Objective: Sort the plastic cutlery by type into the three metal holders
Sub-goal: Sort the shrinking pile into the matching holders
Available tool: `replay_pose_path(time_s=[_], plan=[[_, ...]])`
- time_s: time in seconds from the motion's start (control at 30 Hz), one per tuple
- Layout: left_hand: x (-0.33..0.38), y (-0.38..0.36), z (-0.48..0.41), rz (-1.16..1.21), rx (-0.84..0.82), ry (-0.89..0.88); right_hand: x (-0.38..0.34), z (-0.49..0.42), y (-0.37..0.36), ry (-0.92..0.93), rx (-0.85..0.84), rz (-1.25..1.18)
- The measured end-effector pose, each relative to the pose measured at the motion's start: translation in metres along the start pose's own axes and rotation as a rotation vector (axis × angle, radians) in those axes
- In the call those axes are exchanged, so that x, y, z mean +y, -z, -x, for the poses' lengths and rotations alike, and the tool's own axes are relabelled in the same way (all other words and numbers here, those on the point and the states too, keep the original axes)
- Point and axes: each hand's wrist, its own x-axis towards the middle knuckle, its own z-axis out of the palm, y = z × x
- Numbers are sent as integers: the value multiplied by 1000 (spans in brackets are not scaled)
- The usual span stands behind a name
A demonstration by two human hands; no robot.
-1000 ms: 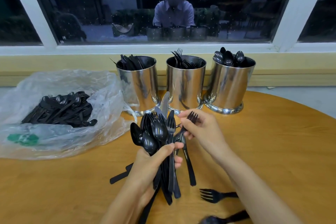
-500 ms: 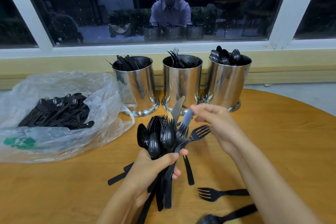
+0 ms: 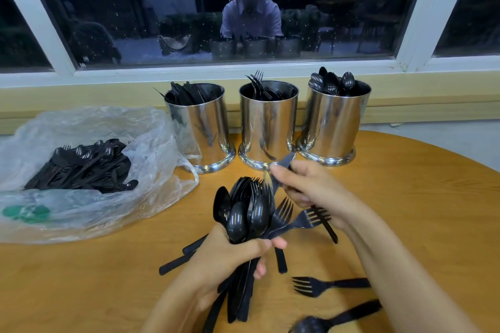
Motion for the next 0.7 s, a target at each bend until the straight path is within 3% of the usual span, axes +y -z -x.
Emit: replay_pose_path(time_s=[0.13,0.2,0.3,0.43,0.5,0.53,0.63,0.7], plan=[[1,5,0,20,26,-10,12,-17,16,270,709,-436],[0,7,-1,30,47,-17,15,-20,30,418,831,-637],[-1,7,-1,22,39,-21,10,-14,25,435,691,-627],[1,7,1,-32,-18,-2,8,-7,3,16,24,-65],[1,8,1,-63,-46,12,11,-7,-6,-24,-116,14],[1,8,0,-71,-38,12,10,-8,-8,7,-50,-19],[0,13,-1,-38,20,-12,13,-11,1,128,402,-307],[-1,14,-1,4,46,-26,17,-14,11,183,596,-427]])
